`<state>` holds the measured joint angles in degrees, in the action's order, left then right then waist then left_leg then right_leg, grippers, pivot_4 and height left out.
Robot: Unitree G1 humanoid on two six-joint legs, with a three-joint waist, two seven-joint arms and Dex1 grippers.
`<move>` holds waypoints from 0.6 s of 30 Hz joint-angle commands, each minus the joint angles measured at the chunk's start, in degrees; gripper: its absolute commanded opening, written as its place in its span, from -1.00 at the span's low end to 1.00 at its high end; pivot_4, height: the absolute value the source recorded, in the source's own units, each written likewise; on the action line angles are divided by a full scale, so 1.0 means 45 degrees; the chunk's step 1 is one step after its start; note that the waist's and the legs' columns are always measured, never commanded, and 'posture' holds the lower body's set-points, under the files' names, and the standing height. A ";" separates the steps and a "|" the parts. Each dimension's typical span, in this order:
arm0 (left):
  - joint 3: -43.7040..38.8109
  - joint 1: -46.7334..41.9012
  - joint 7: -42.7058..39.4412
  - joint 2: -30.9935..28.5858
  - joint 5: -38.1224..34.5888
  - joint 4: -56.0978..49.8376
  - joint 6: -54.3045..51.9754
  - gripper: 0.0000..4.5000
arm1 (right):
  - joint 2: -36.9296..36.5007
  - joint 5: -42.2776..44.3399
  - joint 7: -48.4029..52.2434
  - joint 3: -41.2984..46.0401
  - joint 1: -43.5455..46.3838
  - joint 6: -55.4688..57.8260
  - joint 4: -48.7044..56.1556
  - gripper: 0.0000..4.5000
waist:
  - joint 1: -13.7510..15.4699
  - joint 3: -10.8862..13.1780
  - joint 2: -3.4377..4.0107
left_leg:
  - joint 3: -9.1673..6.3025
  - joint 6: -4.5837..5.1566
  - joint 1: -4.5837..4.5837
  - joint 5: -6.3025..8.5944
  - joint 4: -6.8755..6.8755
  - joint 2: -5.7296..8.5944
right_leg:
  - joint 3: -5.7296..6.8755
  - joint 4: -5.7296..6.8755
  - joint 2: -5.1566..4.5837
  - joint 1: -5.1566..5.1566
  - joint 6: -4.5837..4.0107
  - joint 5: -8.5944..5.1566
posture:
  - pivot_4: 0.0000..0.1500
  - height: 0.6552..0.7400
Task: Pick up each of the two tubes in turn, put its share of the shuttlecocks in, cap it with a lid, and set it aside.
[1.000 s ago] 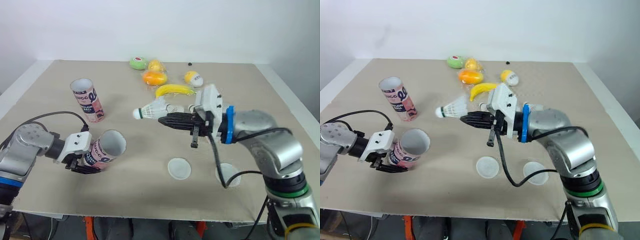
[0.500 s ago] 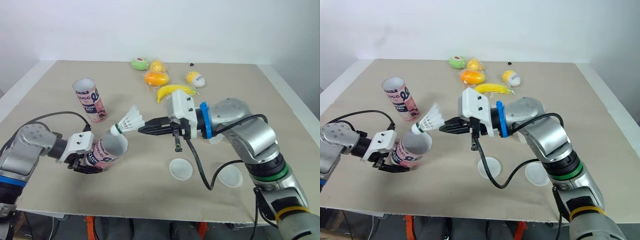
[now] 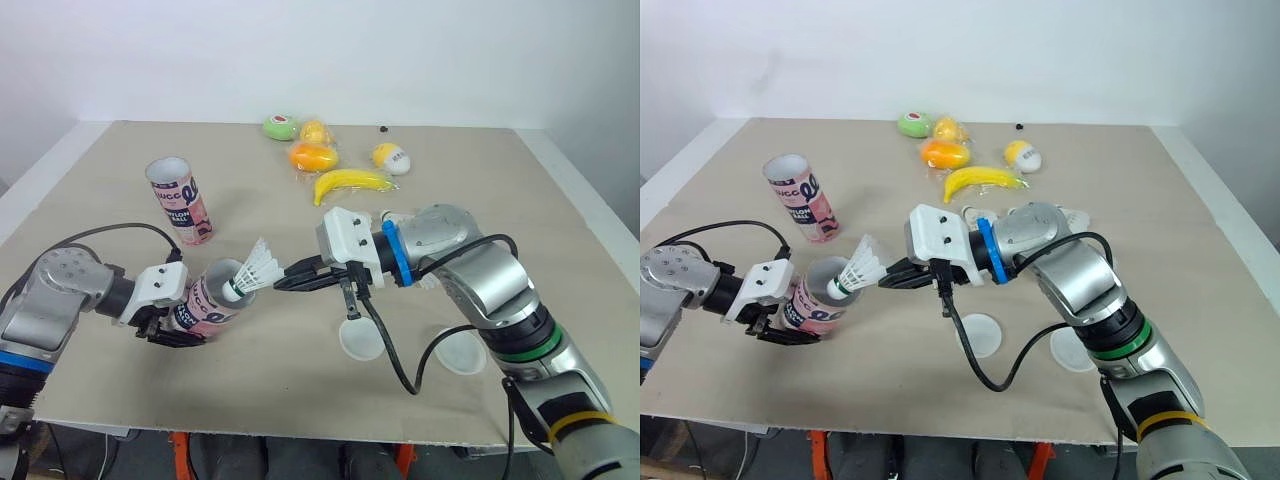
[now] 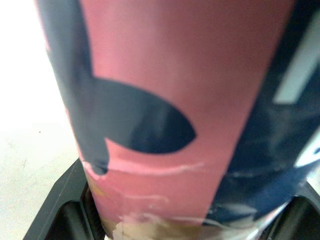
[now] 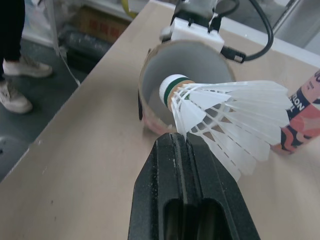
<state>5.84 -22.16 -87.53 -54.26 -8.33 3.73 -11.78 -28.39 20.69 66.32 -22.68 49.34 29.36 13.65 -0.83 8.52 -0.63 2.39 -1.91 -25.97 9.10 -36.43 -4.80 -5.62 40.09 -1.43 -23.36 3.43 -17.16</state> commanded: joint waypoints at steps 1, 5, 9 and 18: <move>0.1309 0.0369 -0.0386 0.0474 0.0117 -0.0104 -0.0217 0.38 | 0.0476 0.0899 0.0469 0.0398 0.0640 0.0467 0.0032 -0.71 | 0.0006 0.0000 -0.0001 | -0.0001 0.0000 -0.0001 0.0000 0.0000 0.0000 | 0.0002 0.0001 0.0000 0.0001 0.0000 0.0000 | 1.00 -0.07; 0.1281 0.0300 -0.0446 0.0553 0.0183 -0.0052 -0.0177 0.38 | 0.0859 0.2755 0.0668 0.1645 0.0674 0.1335 0.0284 -0.03 | 0.0084 0.0000 -0.0002 | -0.0003 0.0001 -0.0008 0.0001 -0.0001 0.0008 | 0.0002 -0.0007 -0.0009 0.0003 0.0005 -0.0001 | 1.00 -0.07; 0.1265 0.0248 -0.0486 0.0625 0.0251 -0.0014 -0.0152 0.38 | 0.0427 0.3096 0.0351 0.2432 0.0104 0.1526 0.0281 0.35 | 0.0258 -0.0002 -0.0004 | -0.0004 0.0001 -0.0008 0.0001 -0.0001 0.0005 | 0.0004 -0.0006 -0.0006 0.0002 0.0009 0.0003 | 1.00 -0.07; 0.1212 0.0331 -0.0498 0.0613 0.0211 -0.0127 -0.0210 0.38 | 0.0409 -0.1470 -0.5301 0.2431 -0.0606 0.1410 -0.3013 0.35 | 0.0269 -0.0003 -0.0006 | 0.0002 0.0005 -0.0012 0.0007 -0.0001 0.0011 | -0.0004 -0.0010 -0.0008 -0.0007 -0.0002 -0.0008 | 1.00 -0.07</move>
<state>5.93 -23.07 -88.04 -52.83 -7.71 3.78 -12.37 -27.19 17.35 47.72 -13.18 46.89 35.77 1.76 0.38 8.50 -0.65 2.40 -1.88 -26.03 9.13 -36.43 -4.75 -5.64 40.04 -1.47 -23.40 3.42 -17.20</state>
